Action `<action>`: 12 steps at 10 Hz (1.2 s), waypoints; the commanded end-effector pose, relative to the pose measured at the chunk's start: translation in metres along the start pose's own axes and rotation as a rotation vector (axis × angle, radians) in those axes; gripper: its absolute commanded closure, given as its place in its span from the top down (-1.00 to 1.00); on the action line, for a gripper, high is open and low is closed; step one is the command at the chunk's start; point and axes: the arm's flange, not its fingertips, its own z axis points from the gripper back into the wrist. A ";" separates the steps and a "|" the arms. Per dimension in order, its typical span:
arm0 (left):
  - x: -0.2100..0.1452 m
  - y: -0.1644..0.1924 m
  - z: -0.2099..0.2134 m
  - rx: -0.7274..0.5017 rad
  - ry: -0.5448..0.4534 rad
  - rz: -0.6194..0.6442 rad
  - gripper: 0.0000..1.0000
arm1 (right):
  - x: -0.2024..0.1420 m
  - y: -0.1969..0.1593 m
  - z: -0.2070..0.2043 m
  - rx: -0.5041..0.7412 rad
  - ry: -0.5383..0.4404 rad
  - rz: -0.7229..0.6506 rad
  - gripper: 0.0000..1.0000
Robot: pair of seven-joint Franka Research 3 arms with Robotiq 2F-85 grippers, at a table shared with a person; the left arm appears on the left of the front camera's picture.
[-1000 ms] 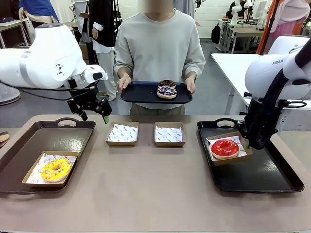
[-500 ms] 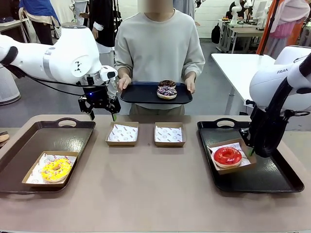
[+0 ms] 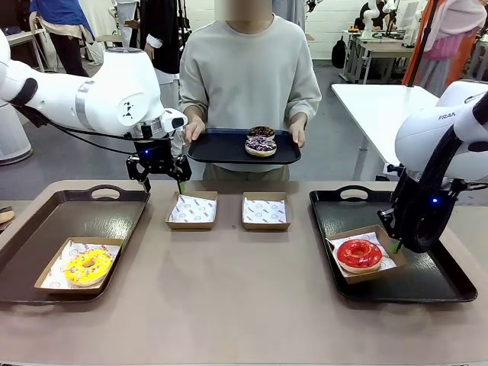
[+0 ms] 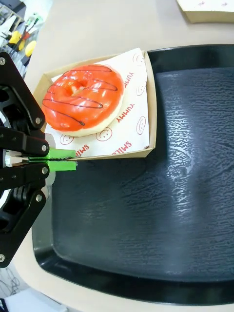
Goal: Individually package the donuts and arrange them on the tray.
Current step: Place the picked Paper togo box on the Handle tray while simultaneously picking up another Paper togo box from the table with the other hand.
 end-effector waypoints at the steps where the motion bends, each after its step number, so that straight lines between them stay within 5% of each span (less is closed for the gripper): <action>1: 0.005 -0.007 -0.001 0.037 -0.002 0.022 0.97 | -0.009 0.000 -0.005 0.016 -0.026 -0.019 -0.98; 12: 0.014 -0.010 -0.012 0.063 0.015 0.009 0.97 | -0.015 0.008 -0.012 -0.113 -0.051 -0.064 -0.98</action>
